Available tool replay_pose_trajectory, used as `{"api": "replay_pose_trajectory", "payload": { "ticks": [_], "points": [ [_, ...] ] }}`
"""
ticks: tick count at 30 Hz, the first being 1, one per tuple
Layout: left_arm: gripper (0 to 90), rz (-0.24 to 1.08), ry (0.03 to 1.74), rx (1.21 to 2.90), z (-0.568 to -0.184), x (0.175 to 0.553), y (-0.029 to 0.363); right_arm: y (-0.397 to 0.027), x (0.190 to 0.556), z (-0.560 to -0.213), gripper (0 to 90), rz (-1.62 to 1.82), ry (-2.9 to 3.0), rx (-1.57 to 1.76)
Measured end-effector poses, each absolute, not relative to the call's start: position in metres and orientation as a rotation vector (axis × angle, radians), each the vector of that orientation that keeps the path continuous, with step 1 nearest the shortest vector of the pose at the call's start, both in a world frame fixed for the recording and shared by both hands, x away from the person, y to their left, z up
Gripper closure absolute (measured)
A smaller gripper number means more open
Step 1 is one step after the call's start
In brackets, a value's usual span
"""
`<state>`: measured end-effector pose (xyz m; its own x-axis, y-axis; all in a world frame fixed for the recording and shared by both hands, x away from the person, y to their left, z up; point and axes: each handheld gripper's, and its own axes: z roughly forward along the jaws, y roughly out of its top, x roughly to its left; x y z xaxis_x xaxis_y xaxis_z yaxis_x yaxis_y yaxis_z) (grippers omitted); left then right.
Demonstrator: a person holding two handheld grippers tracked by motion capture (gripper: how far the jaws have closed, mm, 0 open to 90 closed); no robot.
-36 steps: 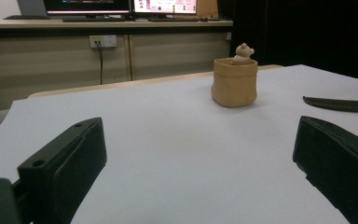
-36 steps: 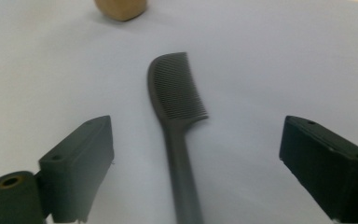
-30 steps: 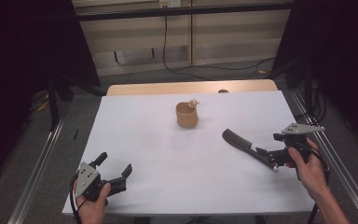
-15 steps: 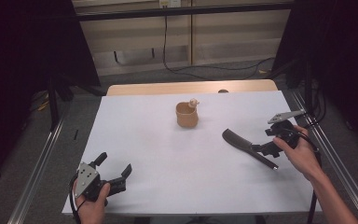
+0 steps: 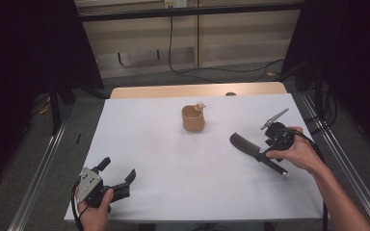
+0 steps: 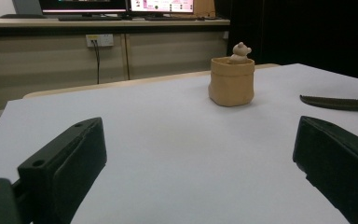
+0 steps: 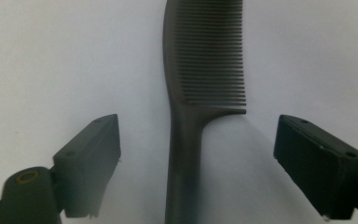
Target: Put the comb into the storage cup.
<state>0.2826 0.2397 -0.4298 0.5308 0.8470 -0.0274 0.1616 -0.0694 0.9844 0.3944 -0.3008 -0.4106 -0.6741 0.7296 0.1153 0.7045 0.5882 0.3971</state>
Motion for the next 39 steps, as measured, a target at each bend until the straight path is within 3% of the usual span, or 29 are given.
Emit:
{"api": "replay_pose_trajectory", "payload": {
  "ticks": [14,21,39],
  "points": [
    [2.8,0.708,0.892,1.569,-0.43,0.283,0.24,-0.296,0.393,-0.418,36.2,0.534,2.769,1.264],
    [2.8,0.714,0.89,1.57,-0.43,0.283,0.239,-0.293,0.391,-0.42,52.7,0.504,2.797,1.235],
    [2.8,0.714,0.897,1.564,-0.43,0.282,0.24,-0.287,0.391,-0.424,60.4,0.407,2.802,1.241]
  ]
}}
